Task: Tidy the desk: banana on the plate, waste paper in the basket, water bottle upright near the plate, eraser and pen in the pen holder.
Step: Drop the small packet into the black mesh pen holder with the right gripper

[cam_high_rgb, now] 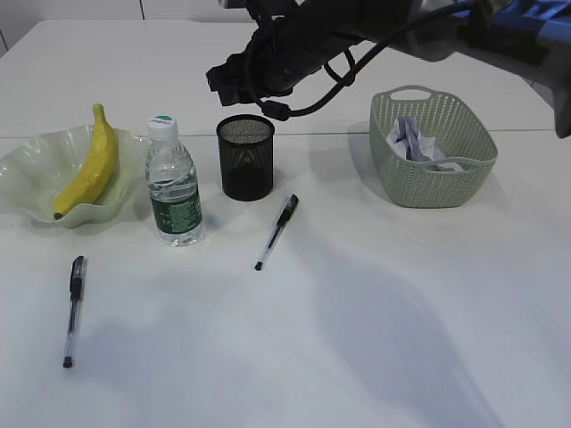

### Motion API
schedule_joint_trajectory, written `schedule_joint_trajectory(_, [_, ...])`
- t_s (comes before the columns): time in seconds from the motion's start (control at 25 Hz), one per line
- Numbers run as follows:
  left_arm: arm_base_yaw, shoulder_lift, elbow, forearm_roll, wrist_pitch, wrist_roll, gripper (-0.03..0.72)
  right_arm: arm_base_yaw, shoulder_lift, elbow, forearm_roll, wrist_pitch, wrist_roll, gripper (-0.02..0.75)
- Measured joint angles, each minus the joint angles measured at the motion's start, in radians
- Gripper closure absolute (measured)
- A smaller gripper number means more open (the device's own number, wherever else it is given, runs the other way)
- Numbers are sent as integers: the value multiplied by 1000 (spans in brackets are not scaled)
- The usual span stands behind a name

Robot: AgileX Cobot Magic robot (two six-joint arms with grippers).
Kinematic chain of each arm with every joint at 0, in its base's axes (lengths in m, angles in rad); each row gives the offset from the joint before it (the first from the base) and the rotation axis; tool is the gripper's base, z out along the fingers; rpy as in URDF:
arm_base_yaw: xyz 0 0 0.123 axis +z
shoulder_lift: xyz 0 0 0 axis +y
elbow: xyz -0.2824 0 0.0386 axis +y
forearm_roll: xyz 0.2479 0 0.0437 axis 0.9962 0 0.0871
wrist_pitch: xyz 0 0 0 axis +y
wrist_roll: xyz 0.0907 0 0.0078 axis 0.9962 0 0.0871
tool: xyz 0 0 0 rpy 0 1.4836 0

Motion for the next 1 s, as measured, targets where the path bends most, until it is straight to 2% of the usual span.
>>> schedule_joint_trajectory(1.0, [0,0,0,0,0,0,129,6,70,0,-13,-83,-8,478])
